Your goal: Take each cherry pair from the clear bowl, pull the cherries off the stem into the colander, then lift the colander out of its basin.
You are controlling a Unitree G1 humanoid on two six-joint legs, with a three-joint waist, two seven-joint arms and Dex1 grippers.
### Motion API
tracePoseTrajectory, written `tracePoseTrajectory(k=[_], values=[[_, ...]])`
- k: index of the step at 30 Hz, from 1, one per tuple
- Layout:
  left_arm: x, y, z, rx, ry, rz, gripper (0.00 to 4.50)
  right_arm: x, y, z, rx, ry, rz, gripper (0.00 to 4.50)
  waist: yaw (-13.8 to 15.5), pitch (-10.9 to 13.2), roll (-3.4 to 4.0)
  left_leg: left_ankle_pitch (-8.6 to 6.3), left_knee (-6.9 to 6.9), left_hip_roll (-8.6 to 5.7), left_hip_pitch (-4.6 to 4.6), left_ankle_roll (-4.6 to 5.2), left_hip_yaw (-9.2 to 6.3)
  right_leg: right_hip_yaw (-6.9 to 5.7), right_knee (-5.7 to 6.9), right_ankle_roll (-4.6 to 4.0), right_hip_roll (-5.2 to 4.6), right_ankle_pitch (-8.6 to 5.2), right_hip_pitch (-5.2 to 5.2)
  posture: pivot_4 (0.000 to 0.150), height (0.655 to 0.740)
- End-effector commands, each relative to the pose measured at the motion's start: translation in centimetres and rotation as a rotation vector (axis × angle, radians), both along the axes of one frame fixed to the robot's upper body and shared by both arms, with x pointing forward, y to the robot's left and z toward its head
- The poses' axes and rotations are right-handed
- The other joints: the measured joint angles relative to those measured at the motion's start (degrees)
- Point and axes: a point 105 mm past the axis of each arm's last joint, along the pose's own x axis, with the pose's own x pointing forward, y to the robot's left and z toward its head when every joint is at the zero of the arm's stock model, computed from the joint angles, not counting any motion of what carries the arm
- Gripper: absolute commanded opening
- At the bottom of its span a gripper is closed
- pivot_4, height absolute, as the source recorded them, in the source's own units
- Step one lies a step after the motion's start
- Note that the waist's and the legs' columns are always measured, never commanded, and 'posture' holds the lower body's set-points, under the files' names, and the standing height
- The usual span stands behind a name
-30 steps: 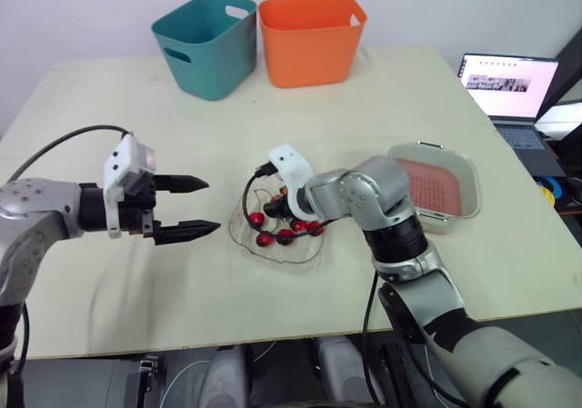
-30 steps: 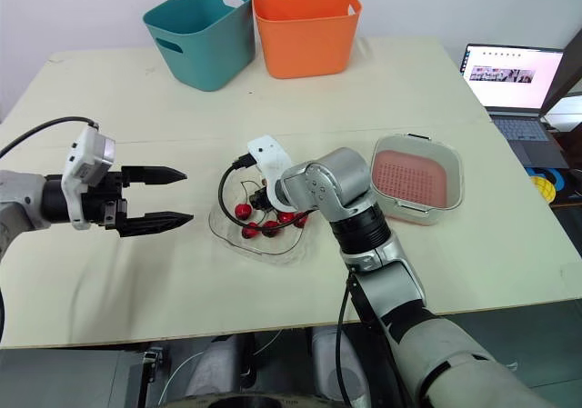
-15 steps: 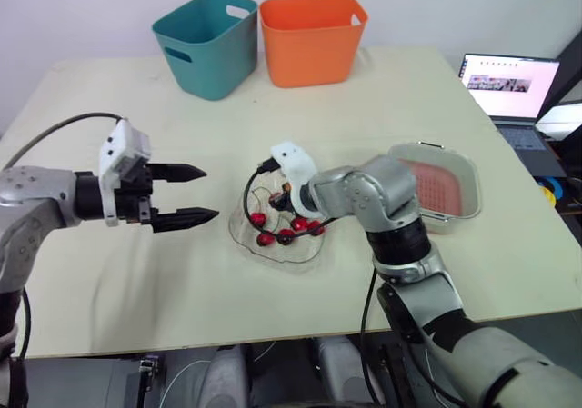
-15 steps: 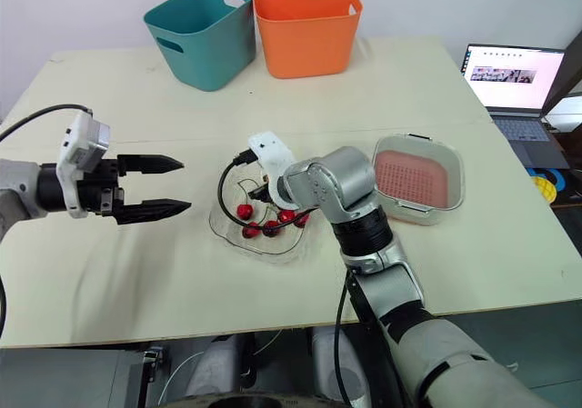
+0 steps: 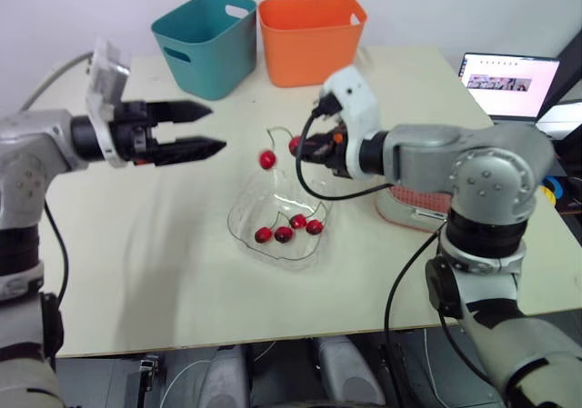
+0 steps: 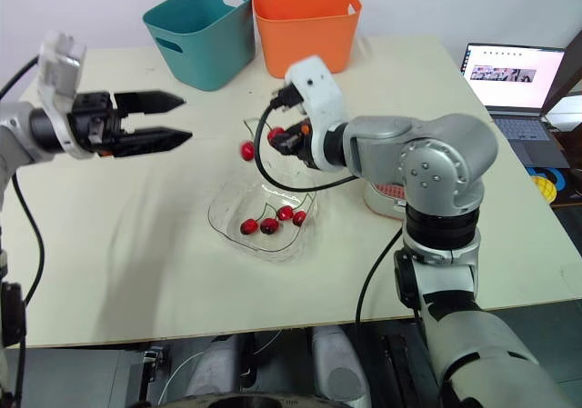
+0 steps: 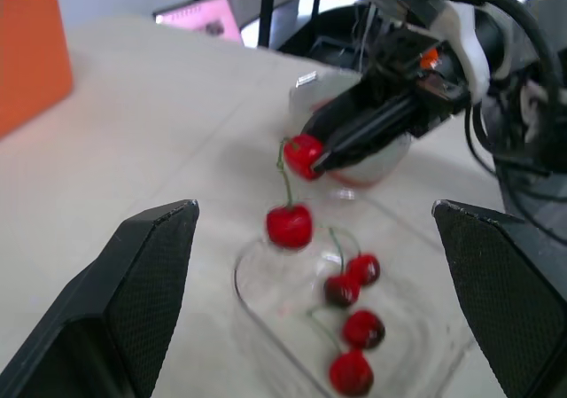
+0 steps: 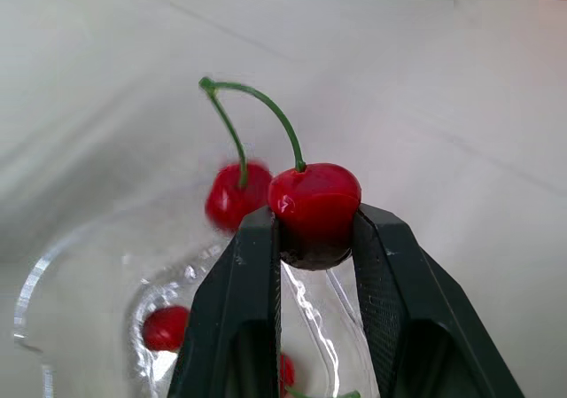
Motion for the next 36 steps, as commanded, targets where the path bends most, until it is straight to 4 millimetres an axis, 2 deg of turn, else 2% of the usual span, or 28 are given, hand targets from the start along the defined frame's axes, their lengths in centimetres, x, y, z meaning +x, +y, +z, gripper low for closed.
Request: tracePoseTrajectory(k=[1, 4, 11, 15, 21, 22, 23, 32, 36], values=[[0.6, -0.7, 2.0, -0.037, -0.051, -0.054, 4.50, -0.4, 0.3, 2.0, 0.033, -0.066, 0.001, 1.00, 0.2, 0.0, 0.00, 0.00, 0.00, -0.01, 0.00, 0.00, 0.00, 0.00, -0.03, 0.00, 0.00, 0.00, -0.01, 0.150, 0.7400], [1.6, -1.5, 2.4, -0.042, -0.068, -0.087, 4.50, -0.1, 0.7, 2.8, 0.069, -0.082, -0.019, 1.00, 0.1, 0.0, 0.00, 0.00, 0.00, -0.02, -0.02, 0.00, 0.01, 0.01, -0.03, 0.00, -0.02, 0.01, 0.01, 0.150, 0.7400], [3.8, -3.0, 1.8, -0.062, -0.048, -0.124, 4.50, -0.1, 1.4, 3.6, 0.112, -0.103, -0.033, 1.00, 0.2, 0.0, 0.00, 0.00, -0.03, -0.01, -0.12, 0.00, 0.03, 0.03, 0.03, 0.20, -0.01, 0.14, -0.16, 0.150, 0.7400], [4.3, -3.4, 1.8, -0.096, -0.039, -0.135, 4.50, -0.1, 1.6, 3.8, 0.124, -0.106, -0.034, 1.00, 0.2, 0.0, 0.00, 0.02, 0.04, -0.01, -0.58, 0.00, 0.03, 0.03, 0.09, 0.22, -0.01, 0.16, -0.61, 0.150, 0.7400], [4.6, -3.9, 1.9, -0.121, -0.030, -0.156, 4.50, -0.1, 1.7, 3.8, 0.139, -0.105, -0.037, 1.00, 0.2, 0.0, 0.00, 0.02, 0.04, -0.02, -0.79, 0.00, -0.02, 0.00, 0.07, 0.23, -0.02, 0.17, -0.74, 0.150, 0.7400], [4.7, -4.0, 1.8, -0.123, -0.028, -0.158, 4.10, -0.1, 1.7, 3.8, 0.140, -0.104, -0.037, 0.99, 0.2, 0.0, 0.00, 0.02, 0.03, -0.02, -0.80, 0.00, -0.02, 0.00, 0.07, 0.23, -0.02, 0.17, -0.75, 0.150, 0.7400], [4.7, -4.1, 1.8, -0.125, -0.026, -0.161, 3.95, -0.1, 1.7, 3.8, 0.141, -0.105, -0.037, 0.99, 0.2, 0.0, 0.00, 0.02, 0.03, -0.02, -0.79, 0.00, -0.03, 0.00, 0.08, 0.23, -0.02, 0.17, -0.75, 0.150, 0.7400], [4.8, -5.1, 2.2, -0.164, -0.019, -0.190, 0.73, -0.3, 2.0, 3.9, 0.153, -0.107, -0.028, 0.99, 0.3, 0.0, 0.00, 0.02, 0.10, -0.03, -0.80, 0.00, -0.04, -0.01, 0.13, 0.24, -0.02, 0.17, -0.74, 0.150, 0.7400], [4.8, -5.4, 2.2, -0.173, -0.017, -0.196, 0.73, -0.3, 2.0, 3.9, 0.156, -0.106, -0.028, 0.99, 0.2, 0.0, 0.00, 0.02, 0.09, -0.02, -0.79, 0.00, -0.04, -0.01, 0.13, 0.24, -0.01, 0.17, -0.75, 0.150, 0.7400]])
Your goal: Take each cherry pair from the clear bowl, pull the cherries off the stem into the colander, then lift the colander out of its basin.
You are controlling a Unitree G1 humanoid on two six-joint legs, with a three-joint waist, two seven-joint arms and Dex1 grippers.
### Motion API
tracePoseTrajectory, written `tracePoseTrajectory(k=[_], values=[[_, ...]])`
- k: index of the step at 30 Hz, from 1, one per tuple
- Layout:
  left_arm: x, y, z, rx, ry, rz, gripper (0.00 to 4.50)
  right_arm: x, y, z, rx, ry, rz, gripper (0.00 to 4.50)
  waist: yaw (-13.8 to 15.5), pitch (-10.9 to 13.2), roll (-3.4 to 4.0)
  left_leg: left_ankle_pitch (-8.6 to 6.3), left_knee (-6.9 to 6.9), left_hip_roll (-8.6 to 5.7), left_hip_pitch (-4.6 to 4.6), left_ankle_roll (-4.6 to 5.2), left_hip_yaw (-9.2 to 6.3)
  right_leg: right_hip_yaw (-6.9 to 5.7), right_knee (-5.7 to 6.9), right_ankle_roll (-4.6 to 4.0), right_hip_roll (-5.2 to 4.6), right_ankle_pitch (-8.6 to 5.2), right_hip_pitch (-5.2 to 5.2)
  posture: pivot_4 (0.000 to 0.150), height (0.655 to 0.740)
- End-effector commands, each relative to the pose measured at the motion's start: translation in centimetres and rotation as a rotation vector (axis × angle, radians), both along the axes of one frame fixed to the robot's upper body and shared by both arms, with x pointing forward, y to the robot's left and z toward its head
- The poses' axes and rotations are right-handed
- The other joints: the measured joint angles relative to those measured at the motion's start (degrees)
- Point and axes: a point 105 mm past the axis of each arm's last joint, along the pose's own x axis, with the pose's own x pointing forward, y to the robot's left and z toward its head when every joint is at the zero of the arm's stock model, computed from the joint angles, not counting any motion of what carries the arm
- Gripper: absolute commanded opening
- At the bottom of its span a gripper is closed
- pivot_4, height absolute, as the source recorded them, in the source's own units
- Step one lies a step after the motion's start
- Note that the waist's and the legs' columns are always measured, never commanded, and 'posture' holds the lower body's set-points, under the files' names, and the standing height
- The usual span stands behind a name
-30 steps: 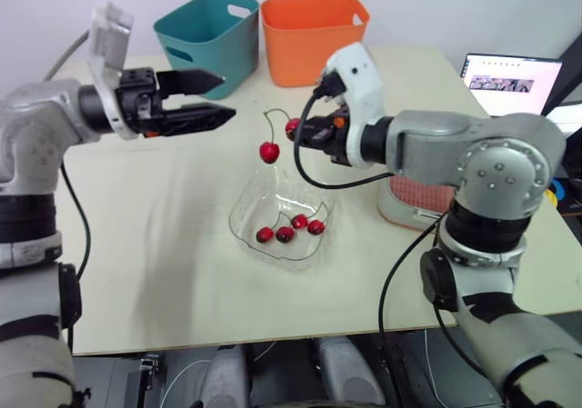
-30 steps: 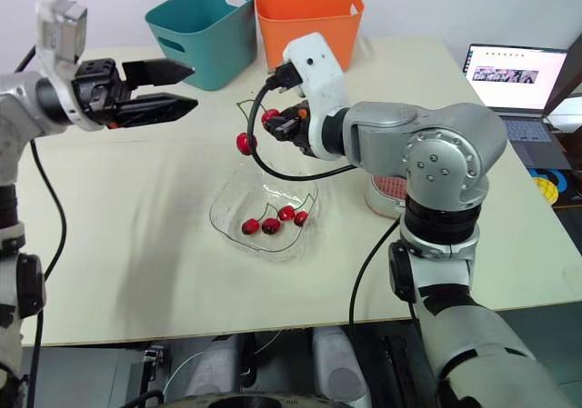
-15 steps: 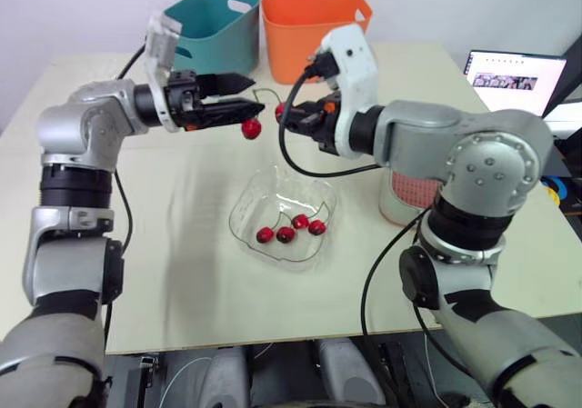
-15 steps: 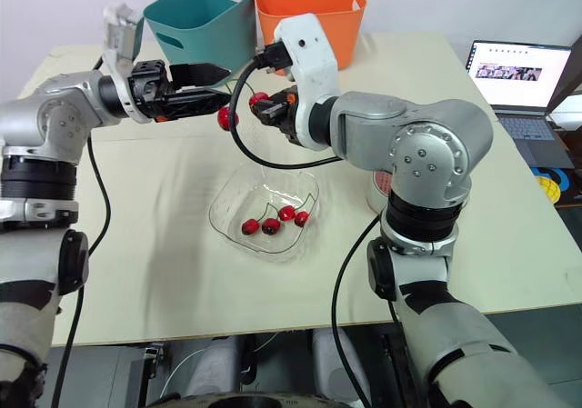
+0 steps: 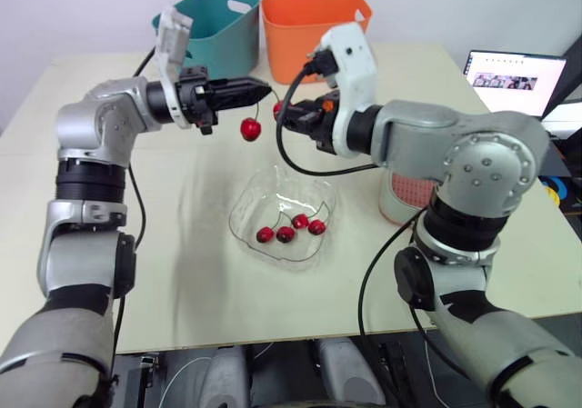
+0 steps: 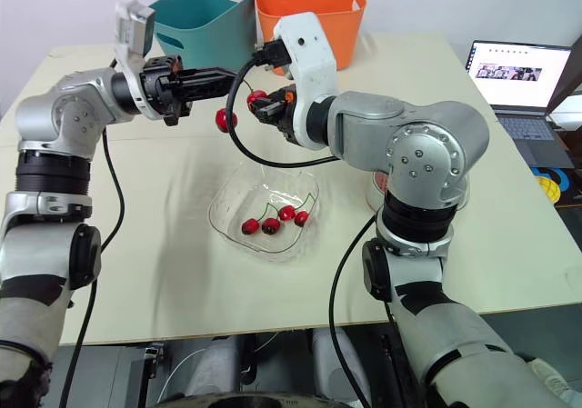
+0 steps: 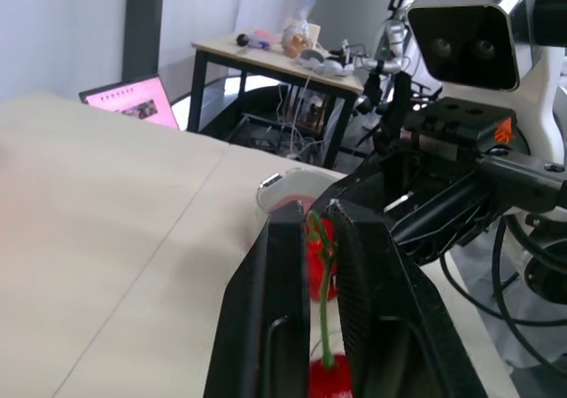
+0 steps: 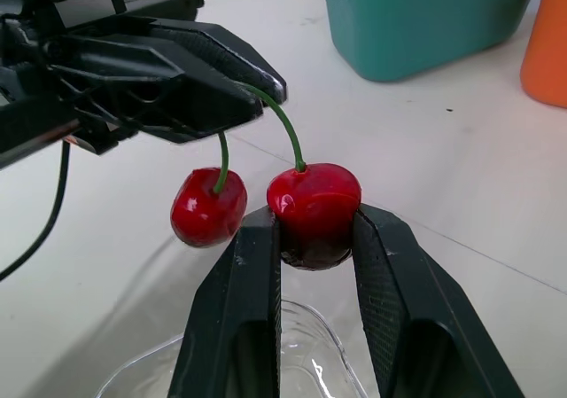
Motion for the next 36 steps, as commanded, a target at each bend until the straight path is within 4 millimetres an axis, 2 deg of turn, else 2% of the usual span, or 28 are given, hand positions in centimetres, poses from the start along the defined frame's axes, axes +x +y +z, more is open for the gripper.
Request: tracePoseTrajectory(k=[1, 6, 10, 13, 18, 23, 27, 31, 36], values=[[-0.4, 0.1, 2.0, -0.026, -0.065, -0.005, 0.73, -0.6, 0.2, 1.4, 0.013, -0.058, 0.010, 0.99, -0.1, 0.0, 0.00, 0.00, 0.00, 0.00, 0.00, 0.00, 0.00, 0.00, 0.01, 0.00, 0.00, 0.00, 0.00, 0.150, 0.7400], [-0.4, 0.0, 1.7, -0.019, -0.065, -0.001, 0.73, -0.7, 0.2, 1.4, 0.020, -0.058, 0.011, 0.99, 0.0, 0.0, 0.00, 0.00, 0.01, 0.00, 0.01, 0.00, -0.01, 0.00, 0.02, 0.00, 0.00, 0.00, 0.00, 0.150, 0.7400], [-0.3, 0.1, 1.7, -0.027, -0.067, 0.011, 0.05, -0.8, 0.3, 1.4, 0.023, -0.057, 0.015, 0.99, 0.0, 0.0, 0.00, 0.00, 0.01, 0.00, 0.00, 0.00, -0.01, 0.00, 0.02, 0.00, 0.00, 0.00, 0.01, 0.150, 0.7400], [-0.4, 0.2, 1.8, -0.030, -0.065, 0.010, 0.05, -0.8, 0.3, 1.3, 0.014, -0.060, 0.021, 0.99, 0.0, 0.0, 0.00, 0.00, 0.01, 0.00, 0.01, 0.00, -0.01, 0.00, 0.02, 0.00, 0.00, 0.00, 0.01, 0.150, 0.7400], [-0.6, 0.6, 2.2, -0.024, -0.073, 0.014, 0.00, -1.1, -0.3, 1.2, 0.001, -0.067, 0.047, 2.51, 0.0, 0.0, 0.00, 0.00, 0.02, 0.00, 0.00, 0.00, -0.01, 0.00, 0.02, 0.00, 0.00, 0.00, 0.01, 0.150, 0.7400], [-1.3, 0.9, 3.1, -0.002, -0.095, -0.008, 0.00, -1.1, -3.1, 1.8, 0.010, -0.052, 0.114, 4.39, 0.1, 0.0, 0.00, 0.00, 0.05, -0.01, 0.00, 0.00, -0.01, 0.00, 0.01, 0.00, -0.01, 0.00, 0.03, 0.150, 0.7400], [-1.8, 0.7, 3.4, 0.010, -0.109, -0.032, 0.00, -1.4, -3.8, 1.6, 0.053, 0.006, 0.236, 4.45, 0.1, 0.0, 0.00, 0.00, 0.07, -0.01, 0.02, 0.00, -0.01, 0.00, 0.02, 0.00, -0.01, 0.00, 0.06, 0.150, 0.7400], [-2.1, 0.3, 3.6, 0.009, -0.119, -0.046, 0.00, -3.0, -3.1, 2.3, 0.126, 0.052, 0.434, 4.45, -0.2, 0.0, 0.00, 0.00, 0.08, 0.00, 0.09, 0.00, 0.01, 0.01, 0.06, 0.01, 0.01, 0.01, 0.08, 0.150, 0.7400], [-3.0, -0.8, 3.9, 0.001, -0.133, -0.089, 0.00, -2.2, -2.3, 2.1, 0.155, 0.059, 0.467, 4.45, 0.0, 0.0, 0.00, 0.00, 0.20, 0.00, 0.08, 0.00, -0.01, 0.01, 0.13, 0.01, 0.02, 0.01, 0.09, 0.150, 0.7400]])
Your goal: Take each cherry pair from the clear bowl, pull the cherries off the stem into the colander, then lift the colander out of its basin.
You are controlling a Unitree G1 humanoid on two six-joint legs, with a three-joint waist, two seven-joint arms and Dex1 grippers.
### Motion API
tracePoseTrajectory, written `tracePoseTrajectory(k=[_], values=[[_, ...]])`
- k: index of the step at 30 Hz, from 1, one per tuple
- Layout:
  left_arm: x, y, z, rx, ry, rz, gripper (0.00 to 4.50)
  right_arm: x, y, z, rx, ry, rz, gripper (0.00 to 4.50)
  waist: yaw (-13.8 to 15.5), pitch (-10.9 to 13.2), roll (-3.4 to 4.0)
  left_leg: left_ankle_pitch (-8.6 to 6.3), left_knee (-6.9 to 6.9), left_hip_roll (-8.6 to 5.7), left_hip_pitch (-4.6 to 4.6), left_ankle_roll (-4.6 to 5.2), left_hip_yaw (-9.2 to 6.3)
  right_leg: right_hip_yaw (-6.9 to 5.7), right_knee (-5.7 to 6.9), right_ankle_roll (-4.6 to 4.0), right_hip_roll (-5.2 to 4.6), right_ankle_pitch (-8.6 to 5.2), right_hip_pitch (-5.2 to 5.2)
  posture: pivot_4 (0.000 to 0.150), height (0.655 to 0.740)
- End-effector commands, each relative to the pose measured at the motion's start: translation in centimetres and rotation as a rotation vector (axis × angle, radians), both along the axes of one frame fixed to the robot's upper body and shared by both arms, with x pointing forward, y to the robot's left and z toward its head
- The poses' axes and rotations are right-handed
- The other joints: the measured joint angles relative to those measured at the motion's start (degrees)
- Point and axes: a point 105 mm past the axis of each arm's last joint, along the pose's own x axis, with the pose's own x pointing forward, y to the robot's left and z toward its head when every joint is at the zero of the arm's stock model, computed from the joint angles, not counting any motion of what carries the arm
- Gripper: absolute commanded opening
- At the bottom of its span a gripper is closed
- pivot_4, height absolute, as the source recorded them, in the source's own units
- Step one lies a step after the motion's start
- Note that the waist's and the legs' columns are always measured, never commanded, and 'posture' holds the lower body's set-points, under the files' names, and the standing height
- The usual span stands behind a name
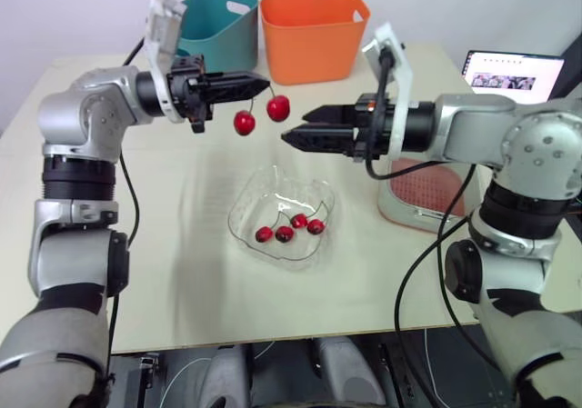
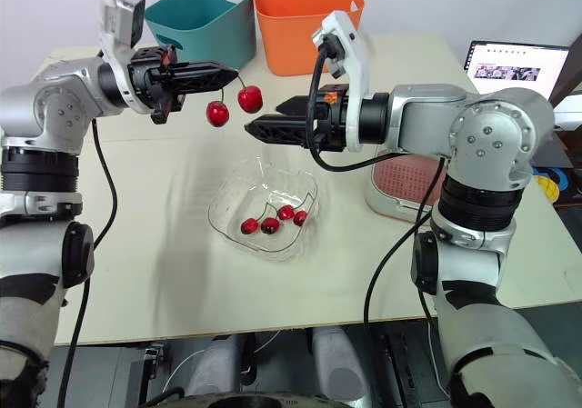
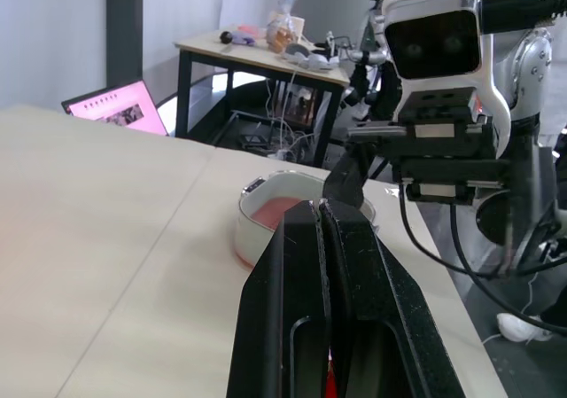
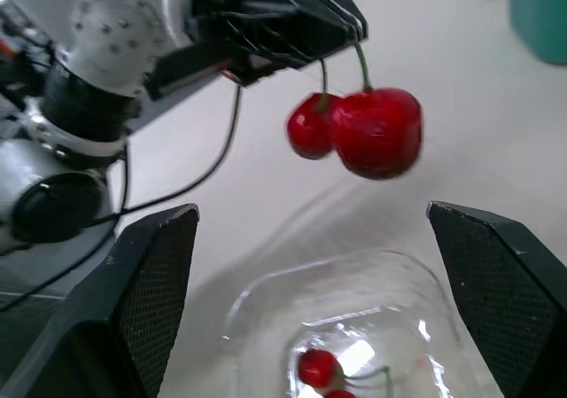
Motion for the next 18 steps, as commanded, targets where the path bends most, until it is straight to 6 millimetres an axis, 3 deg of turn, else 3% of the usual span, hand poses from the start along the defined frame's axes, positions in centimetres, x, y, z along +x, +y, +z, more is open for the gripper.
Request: tracePoseTrajectory(k=[1, 7, 18], values=[[-1.5, -0.8, 2.3, -0.032, -0.081, -0.052, 0.00, -0.1, 0.5, 1.2, 0.029, -0.066, 0.033, 4.45, 0.0, 0.0, 0.00, 0.00, 0.06, 0.00, -0.04, 0.00, 0.00, 0.00, 0.00, 0.01, -0.01, 0.00, 0.00, 0.150, 0.7400], [-2.5, -1.6, 1.9, -0.038, -0.072, -0.082, 0.00, 0.1, 1.0, 1.6, 0.082, -0.097, 0.045, 4.45, 0.0, 0.0, 0.00, 0.00, 0.33, 0.00, -0.10, 0.00, -0.01, 0.00, 0.03, 0.12, -0.01, 0.07, 0.07, 0.150, 0.7400], [-2.5, -1.8, 1.9, -0.053, -0.070, -0.077, 0.00, -0.2, 0.9, 1.5, 0.094, -0.087, 0.057, 4.45, 0.0, 0.0, 0.00, 0.00, 0.46, -0.01, -0.10, 0.00, -0.02, 0.00, 0.08, 0.15, -0.01, 0.10, 0.11, 0.150, 0.7400]])
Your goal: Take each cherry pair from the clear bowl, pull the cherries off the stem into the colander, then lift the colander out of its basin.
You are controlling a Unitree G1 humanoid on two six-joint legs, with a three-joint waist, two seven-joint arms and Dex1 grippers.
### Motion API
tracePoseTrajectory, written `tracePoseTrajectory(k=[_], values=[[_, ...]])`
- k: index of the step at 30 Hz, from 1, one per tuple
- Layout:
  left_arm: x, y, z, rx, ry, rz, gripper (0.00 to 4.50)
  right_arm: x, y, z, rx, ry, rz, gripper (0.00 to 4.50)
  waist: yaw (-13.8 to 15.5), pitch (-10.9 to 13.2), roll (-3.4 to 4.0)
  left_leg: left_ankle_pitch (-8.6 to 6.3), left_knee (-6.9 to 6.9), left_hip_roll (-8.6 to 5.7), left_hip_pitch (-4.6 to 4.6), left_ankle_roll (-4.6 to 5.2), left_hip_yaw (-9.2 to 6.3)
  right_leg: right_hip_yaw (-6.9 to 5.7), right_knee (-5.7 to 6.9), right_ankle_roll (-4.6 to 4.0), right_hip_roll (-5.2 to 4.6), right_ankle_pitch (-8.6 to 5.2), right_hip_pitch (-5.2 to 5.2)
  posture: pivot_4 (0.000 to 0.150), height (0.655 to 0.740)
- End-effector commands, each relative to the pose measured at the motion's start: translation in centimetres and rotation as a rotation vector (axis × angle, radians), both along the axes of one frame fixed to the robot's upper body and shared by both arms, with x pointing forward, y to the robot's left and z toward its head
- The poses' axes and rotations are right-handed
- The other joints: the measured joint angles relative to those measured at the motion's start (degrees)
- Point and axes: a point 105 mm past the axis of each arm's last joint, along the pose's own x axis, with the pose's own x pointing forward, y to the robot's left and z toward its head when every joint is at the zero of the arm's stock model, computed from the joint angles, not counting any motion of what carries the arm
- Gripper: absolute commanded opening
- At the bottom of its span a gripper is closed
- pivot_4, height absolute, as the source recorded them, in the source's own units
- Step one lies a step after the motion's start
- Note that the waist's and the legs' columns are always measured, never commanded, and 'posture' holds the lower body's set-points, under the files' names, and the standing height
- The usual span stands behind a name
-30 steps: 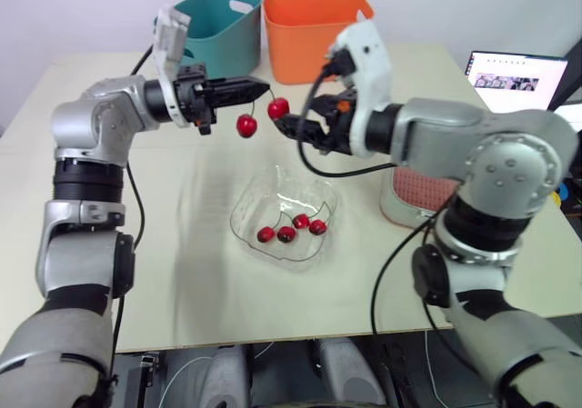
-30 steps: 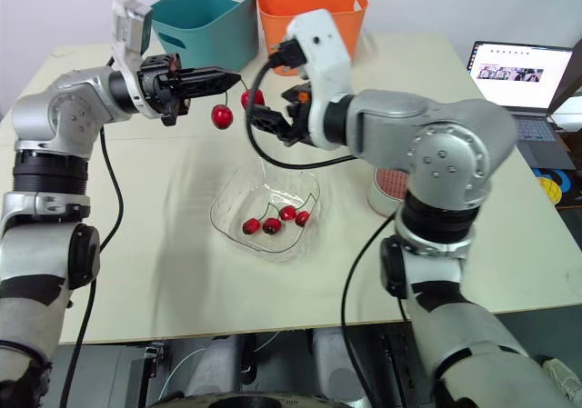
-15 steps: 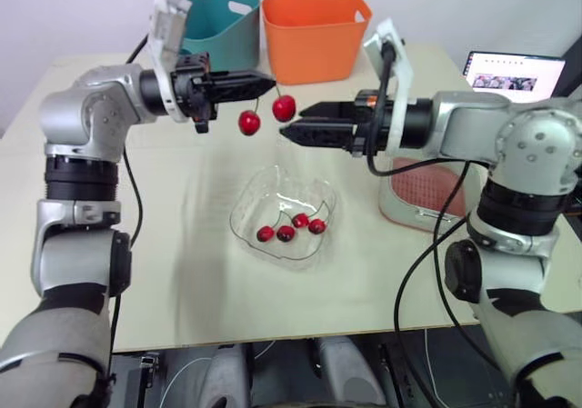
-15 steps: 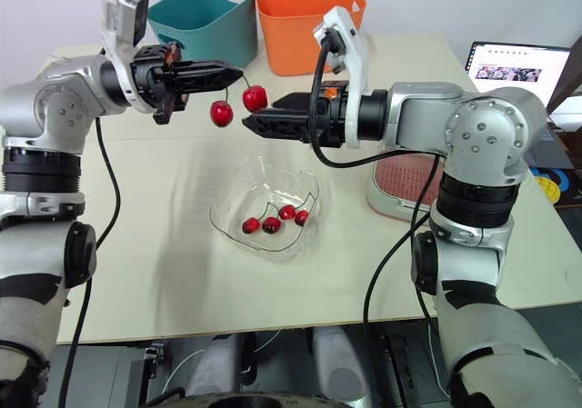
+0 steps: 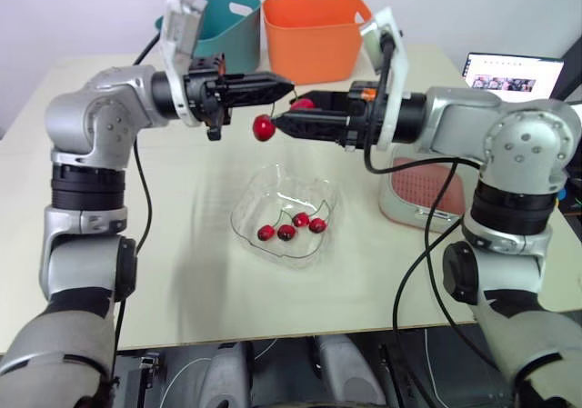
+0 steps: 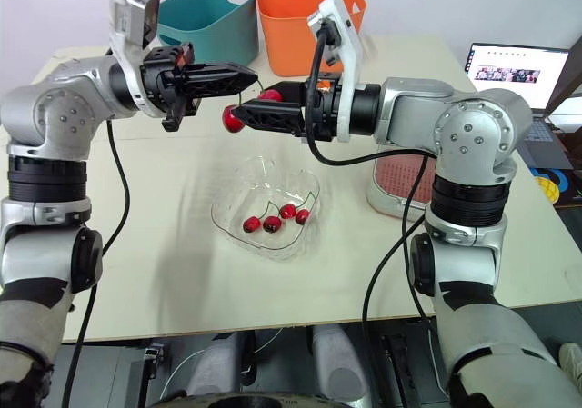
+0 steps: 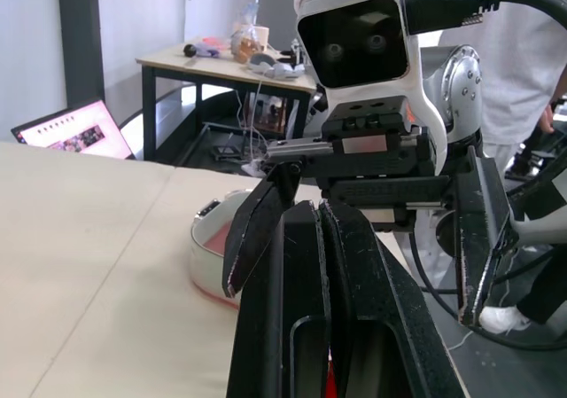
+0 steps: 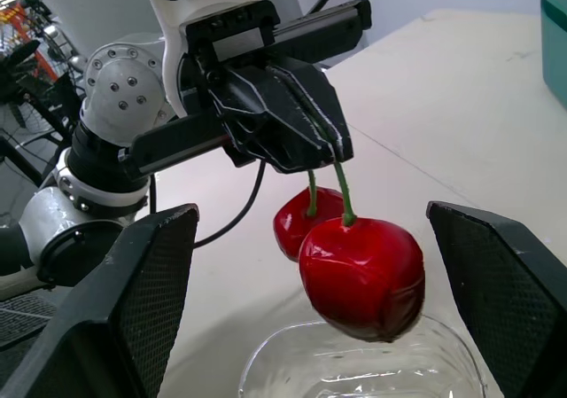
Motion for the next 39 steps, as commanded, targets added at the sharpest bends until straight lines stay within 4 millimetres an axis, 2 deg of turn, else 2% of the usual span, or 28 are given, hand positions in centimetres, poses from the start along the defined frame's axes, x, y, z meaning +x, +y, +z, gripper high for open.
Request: tracePoseTrajectory(k=[1, 4, 11, 12, 17, 20, 25, 28, 32, 37, 39], values=[[-0.5, 0.3, 1.4, -0.040, -0.050, -0.005, 0.00, -0.3, -0.1, 0.6, 0.026, -0.024, 0.009, 4.26, 0.0, 0.0, 0.00, 0.00, 0.00, 0.00, 0.00, 0.00, 0.00, 0.00, 0.00, 0.00, 0.00, 0.00, 0.00, 0.150, 0.7400], [-0.5, 0.2, 1.4, -0.040, -0.050, -0.007, 0.00, -0.2, 0.0, 0.3, 0.027, -0.014, 0.005, 3.55, 0.0, 0.0, 0.00, 0.00, 0.01, 0.00, 0.00, 0.00, 0.00, 0.00, 0.01, 0.00, 0.00, 0.00, 0.00, 0.150, 0.7400], [-0.4, 0.4, 1.3, -0.036, -0.047, 0.002, 0.00, -0.2, 0.1, 0.0, 0.027, -0.004, 0.002, 1.13, 0.0, 0.0, 0.00, 0.00, 0.01, 0.00, 0.00, 0.00, 0.00, 0.00, 0.01, 0.00, 0.00, 0.00, 0.00, 0.150, 0.7400], [-0.4, 0.5, 1.4, -0.037, -0.048, 0.006, 0.00, -0.2, 0.1, 0.0, 0.025, -0.003, 0.002, 0.96, 0.0, 0.0, 0.00, 0.00, 0.02, 0.00, 0.00, 0.00, 0.00, 0.00, 0.01, 0.00, 0.00, 0.00, 0.00, 0.150, 0.7400], [-0.1, 0.7, 1.7, -0.041, -0.057, 0.020, 0.00, -0.5, 0.0, -1.1, -0.005, 0.018, 0.018, 0.94, 0.0, 0.0, 0.00, 0.00, 0.03, 0.00, 0.00, 0.00, 0.00, 0.00, 0.01, 0.00, 0.00, 0.00, 0.01, 0.150, 0.7400], [0.0, 0.9, 2.0, -0.040, -0.072, 0.024, 0.00, -1.3, -0.1, -3.2, -0.055, 0.062, 0.039, 0.94, 0.0, 0.0, 0.00, 0.00, 0.03, 0.00, 0.00, 0.00, -0.01, 0.00, 0.01, 0.00, 0.01, 0.00, 0.01, 0.150, 0.7400], [0.2, 0.9, 2.1, -0.040, -0.074, 0.024, 0.00, -1.7, -0.2, -5.0, -0.086, 0.099, 0.037, 0.94, 0.0, 0.0, 0.00, 0.00, 0.06, -0.01, 0.00, 0.00, -0.01, 0.01, 0.03, 0.00, 0.00, 0.00, 0.02, 0.150, 0.7400], [0.3, 0.6, 1.5, -0.035, -0.072, 0.029, 0.00, -0.6, -2.3, -4.2, -0.066, 0.059, -0.084, 0.94, 0.1, 0.0, 0.00, 0.00, 0.06, -0.01, -0.01, 0.00, -0.01, 0.01, 0.04, 0.00, 0.00, 0.00, 0.01, 0.150, 0.7400], [0.5, 0.4, 0.0, -0.005, -0.083, 0.053, 0.00, 1.0, -8.4, -3.0, -0.116, -0.067, -0.339, 0.94, 1.3, 0.0, 0.00, 0.00, 0.08, -0.05, -0.01, 0.00, 0.01, 0.02, -0.03, 0.01, -0.04, 0.00, 0.04, 0.150, 0.7400], [0.6, 0.2, -1.0, 0.005, -0.087, 0.063, 0.00, 1.6, -16.7, -4.2, -0.312, -0.148, -0.622, 0.94, 2.2, 0.0, -0.01, 0.00, 0.13, -0.06, -0.02, 0.00, 0.03, 0.03, -0.12, -0.02, -0.03, -0.02, 0.10, 0.150, 0.7400], [0.6, 0.3, -1.0, 0.000, -0.085, 0.066, 0.00, 1.5, -18.6, -5.3, -0.392, -0.151, -0.676, 0.94, 2.2, 0.0, -0.01, 0.00, 0.16, -0.06, 0.00, 0.00, 0.07, 0.06, -0.12, -0.01, -0.03, -0.01, 0.11, 0.150, 0.7400]])
